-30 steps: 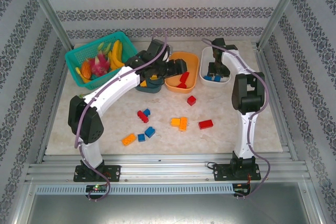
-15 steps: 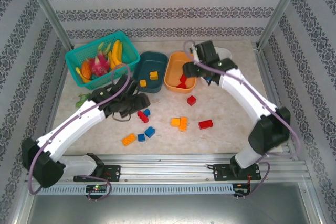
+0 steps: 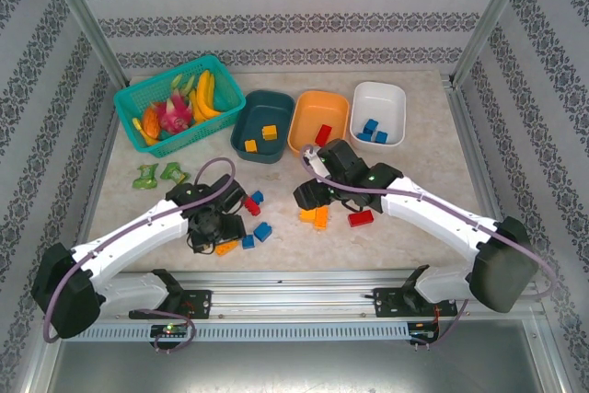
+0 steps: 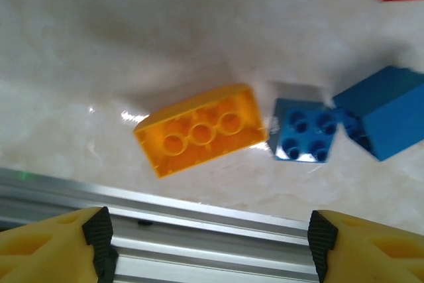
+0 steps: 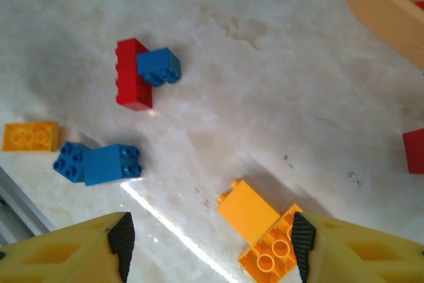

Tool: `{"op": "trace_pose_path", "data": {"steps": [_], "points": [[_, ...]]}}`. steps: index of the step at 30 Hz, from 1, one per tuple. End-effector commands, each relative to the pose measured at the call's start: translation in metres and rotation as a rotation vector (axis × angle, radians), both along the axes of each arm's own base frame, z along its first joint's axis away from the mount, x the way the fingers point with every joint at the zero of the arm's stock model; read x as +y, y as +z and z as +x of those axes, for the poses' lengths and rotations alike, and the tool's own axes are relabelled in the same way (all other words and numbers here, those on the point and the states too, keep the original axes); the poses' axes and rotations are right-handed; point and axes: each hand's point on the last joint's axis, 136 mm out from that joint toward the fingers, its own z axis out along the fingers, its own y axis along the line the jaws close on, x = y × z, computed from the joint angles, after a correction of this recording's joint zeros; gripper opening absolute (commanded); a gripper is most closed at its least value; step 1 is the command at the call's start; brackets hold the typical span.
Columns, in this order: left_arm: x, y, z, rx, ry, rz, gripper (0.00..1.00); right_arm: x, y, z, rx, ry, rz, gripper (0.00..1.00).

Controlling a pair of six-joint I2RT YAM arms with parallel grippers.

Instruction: Sort the legos into containers by color

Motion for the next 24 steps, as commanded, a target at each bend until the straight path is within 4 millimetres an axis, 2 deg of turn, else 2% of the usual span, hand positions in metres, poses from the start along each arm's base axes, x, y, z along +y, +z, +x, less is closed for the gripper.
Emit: {"op": "trace_pose_path", "data": {"steps": [1,2,3,6,12,19,24], "points": [[-0.007,0.0,0.0,-0.053,0.189,-0.107,0.91,0.005,0.013,-0.002,-0.023,-0.001,0.049,0.67],[-0.01,-0.001,0.005,-0.082,0.264,-0.147,0.98,0.005,0.012,-0.002,-0.023,-0.002,0.048,0.67],[-0.014,-0.001,0.01,-0.106,0.324,-0.187,1.0,0.005,0.012,-0.003,-0.02,0.002,0.047,0.67],[-0.027,-0.001,0.028,-0.147,0.479,-0.277,1.0,0.006,0.012,-0.005,-0.012,0.013,0.047,0.67],[-0.045,-0.013,0.037,-0.124,0.756,-0.316,1.0,0.006,0.01,-0.008,-0.002,0.046,0.036,0.68],[-0.033,-0.027,0.031,-0.114,0.967,-0.27,1.0,0.004,0.015,-0.008,0.002,0.063,0.064,0.68],[-0.023,-0.042,0.031,-0.135,1.04,-0.233,0.94,0.006,0.023,-0.013,0.008,0.083,0.125,0.68]]}}
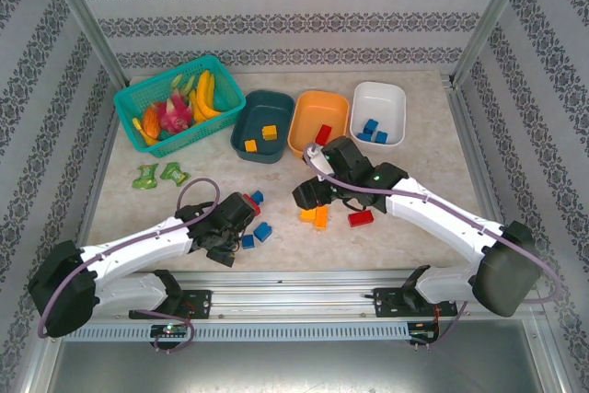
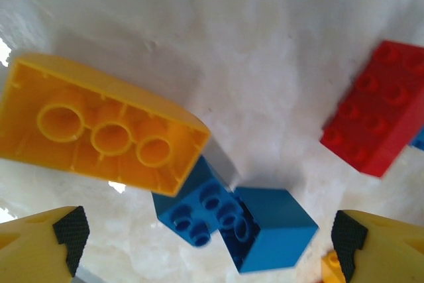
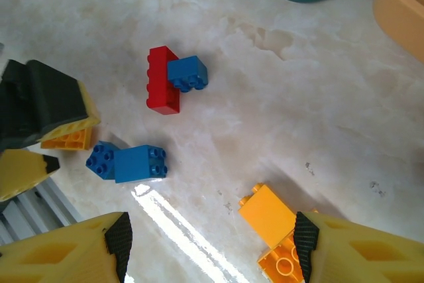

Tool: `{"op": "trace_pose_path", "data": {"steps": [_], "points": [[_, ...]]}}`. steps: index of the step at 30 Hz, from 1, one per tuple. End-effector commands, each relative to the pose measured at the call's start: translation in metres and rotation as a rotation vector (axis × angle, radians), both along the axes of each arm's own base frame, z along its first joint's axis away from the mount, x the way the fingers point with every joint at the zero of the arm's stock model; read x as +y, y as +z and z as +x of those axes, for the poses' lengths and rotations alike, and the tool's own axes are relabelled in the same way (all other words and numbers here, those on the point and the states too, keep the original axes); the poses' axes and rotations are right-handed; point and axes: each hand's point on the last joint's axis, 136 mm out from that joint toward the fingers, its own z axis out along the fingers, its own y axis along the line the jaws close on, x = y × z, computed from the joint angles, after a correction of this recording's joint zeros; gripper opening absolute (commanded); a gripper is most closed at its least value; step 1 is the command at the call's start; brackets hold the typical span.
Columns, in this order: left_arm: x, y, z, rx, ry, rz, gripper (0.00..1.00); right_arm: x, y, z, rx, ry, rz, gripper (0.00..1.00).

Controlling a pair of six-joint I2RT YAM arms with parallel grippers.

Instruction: Sort the legos into containers by color

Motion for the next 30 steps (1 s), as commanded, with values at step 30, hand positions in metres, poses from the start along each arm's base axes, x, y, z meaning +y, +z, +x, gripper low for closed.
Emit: {"op": "trace_pose_path", "data": {"steps": [30], "points": [[0.038,-0.025,0.005,0.123,0.467,0.108,0.67,0.016,0.036,-0.032,0.094,0.146,0.258,0.71]]}}
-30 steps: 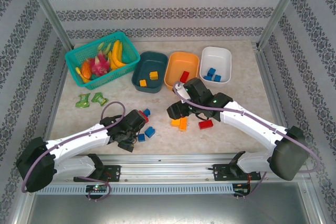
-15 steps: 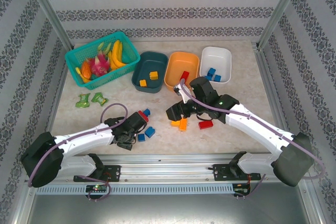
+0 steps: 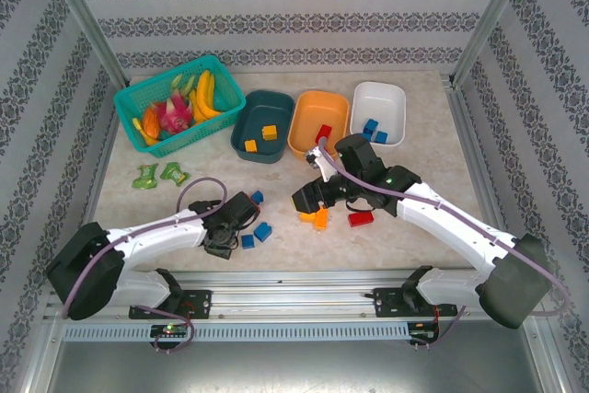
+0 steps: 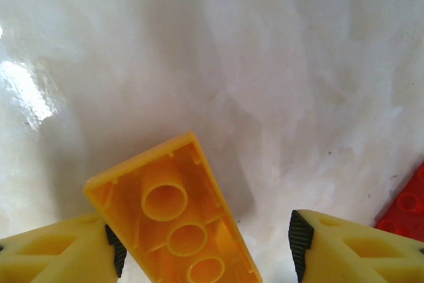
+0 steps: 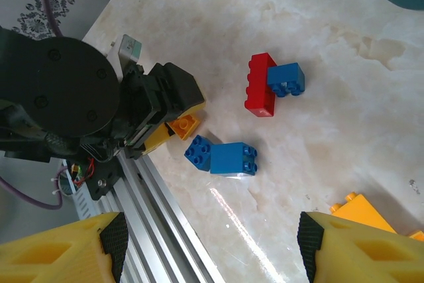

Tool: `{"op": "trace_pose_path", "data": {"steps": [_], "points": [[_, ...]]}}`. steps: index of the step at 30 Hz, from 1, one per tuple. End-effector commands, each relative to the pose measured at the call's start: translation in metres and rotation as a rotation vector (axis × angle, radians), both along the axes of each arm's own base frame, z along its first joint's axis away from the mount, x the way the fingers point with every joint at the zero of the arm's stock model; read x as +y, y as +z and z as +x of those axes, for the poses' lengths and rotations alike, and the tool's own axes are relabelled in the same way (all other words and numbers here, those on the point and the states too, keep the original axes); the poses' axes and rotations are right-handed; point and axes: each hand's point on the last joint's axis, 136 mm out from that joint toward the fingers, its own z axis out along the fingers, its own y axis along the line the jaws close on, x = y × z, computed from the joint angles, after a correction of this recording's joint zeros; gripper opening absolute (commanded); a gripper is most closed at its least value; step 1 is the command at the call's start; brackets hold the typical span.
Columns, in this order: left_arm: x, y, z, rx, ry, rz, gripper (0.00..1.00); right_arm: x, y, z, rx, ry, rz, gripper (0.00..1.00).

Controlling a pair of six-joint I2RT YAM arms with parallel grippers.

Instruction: Sort the legos into containers by color

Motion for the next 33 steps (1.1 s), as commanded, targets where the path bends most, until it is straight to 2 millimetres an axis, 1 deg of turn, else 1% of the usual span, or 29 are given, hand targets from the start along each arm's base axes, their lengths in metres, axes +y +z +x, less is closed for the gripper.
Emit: {"op": "trace_pose_path", "data": {"steps": [1,4,9,15,20,22,24,26,28,31,33], "points": [[0.009,0.0,-0.007,0.057,0.36,-0.047,0.67,0.0,0.006,-0.003,0.002,0.005,0.021,0.71],[0.006,-0.004,-0.007,0.084,0.368,-0.054,0.67,-0.001,0.006,-0.003,0.0,0.005,0.019,0.71],[0.005,-0.003,-0.01,0.158,0.364,-0.018,0.59,-0.003,0.005,-0.002,-0.002,-0.001,0.014,0.71],[0.004,-0.007,-0.01,0.204,0.373,-0.017,0.56,-0.003,0.004,-0.003,0.0,-0.002,0.012,0.71],[0.005,-0.007,-0.007,0.214,0.354,-0.002,0.45,-0.003,0.004,-0.001,-0.004,-0.006,0.011,0.71],[0.007,-0.004,-0.004,0.196,0.353,0.002,0.38,-0.003,0.006,0.0,-0.007,-0.005,0.013,0.71],[0.013,0.004,0.001,0.159,0.337,0.024,0.33,-0.002,0.008,0.0,-0.011,-0.005,0.018,0.71],[0.02,0.017,0.008,0.122,0.308,0.056,0.32,-0.002,0.013,0.001,-0.018,-0.011,0.026,0.71],[0.026,0.033,0.018,0.087,0.257,0.088,0.31,-0.001,0.024,0.005,-0.031,-0.022,0.053,0.7],[0.03,0.062,0.043,-0.002,0.144,0.121,0.29,-0.002,0.043,0.016,-0.05,-0.061,0.098,0.71],[0.03,0.084,0.065,-0.047,0.036,0.144,0.29,-0.003,0.057,0.026,-0.069,-0.094,0.121,0.7]]}}
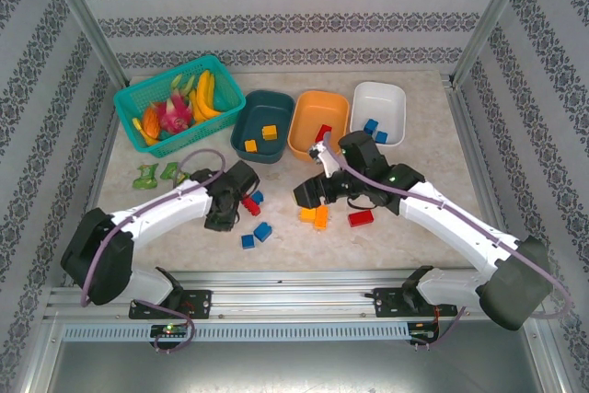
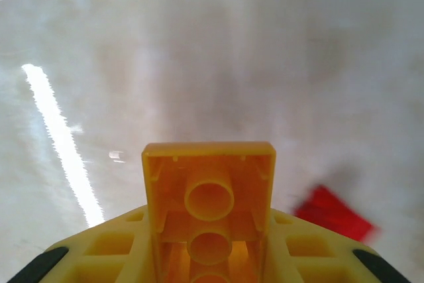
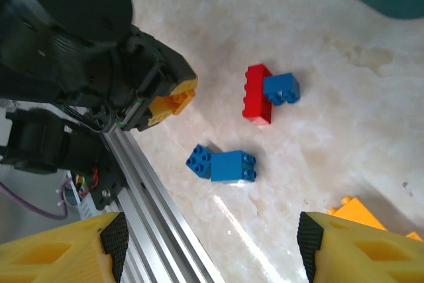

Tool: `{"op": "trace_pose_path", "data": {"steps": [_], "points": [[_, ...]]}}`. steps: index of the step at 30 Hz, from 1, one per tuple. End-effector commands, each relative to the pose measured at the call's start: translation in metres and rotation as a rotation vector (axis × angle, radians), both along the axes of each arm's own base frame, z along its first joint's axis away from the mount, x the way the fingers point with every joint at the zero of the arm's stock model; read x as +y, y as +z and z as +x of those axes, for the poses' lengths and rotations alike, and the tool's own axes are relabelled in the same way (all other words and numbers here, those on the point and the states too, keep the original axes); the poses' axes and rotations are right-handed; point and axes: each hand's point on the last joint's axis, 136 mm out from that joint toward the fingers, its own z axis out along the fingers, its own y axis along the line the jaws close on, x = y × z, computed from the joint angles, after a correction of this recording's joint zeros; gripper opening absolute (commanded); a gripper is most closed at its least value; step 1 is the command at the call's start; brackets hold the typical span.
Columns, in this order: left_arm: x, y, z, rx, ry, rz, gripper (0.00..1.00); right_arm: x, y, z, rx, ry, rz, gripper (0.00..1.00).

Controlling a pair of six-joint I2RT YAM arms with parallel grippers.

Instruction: Sort the legos into containers by color

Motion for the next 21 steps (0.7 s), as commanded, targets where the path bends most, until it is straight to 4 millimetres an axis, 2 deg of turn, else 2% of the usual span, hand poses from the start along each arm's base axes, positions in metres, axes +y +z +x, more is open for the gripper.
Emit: {"op": "trace_pose_path", "data": {"steps": [1,3,6,9,11,13,16,21], "points": [[0.018,0.04,0.029,-0.07,-0.131,0.116,0.29,0.001,0.046,0.019,-0.078,-0.056,0.094,0.7],[0.012,0.063,0.059,-0.108,-0.269,0.147,0.3,-0.002,0.056,0.031,-0.092,-0.093,0.118,0.7],[-0.004,0.093,0.1,-0.143,-0.487,0.189,0.31,-0.009,0.061,0.051,-0.089,-0.165,0.125,0.7],[-0.022,0.114,0.139,-0.154,-0.674,0.221,0.31,-0.013,0.059,0.07,-0.07,-0.22,0.098,0.7],[-0.036,0.117,0.161,-0.148,-0.782,0.223,0.31,-0.015,0.061,0.081,-0.061,-0.254,0.101,0.7],[-0.049,0.111,0.179,-0.124,-0.859,0.207,0.31,-0.014,0.062,0.093,-0.035,-0.288,0.113,0.7],[-0.065,0.089,0.2,-0.072,-0.937,0.142,0.28,-0.014,0.061,0.111,0.017,-0.338,0.133,0.7],[-0.077,0.064,0.225,-0.03,-0.989,0.098,0.28,-0.014,0.065,0.122,0.026,-0.372,0.145,0.7]]}}
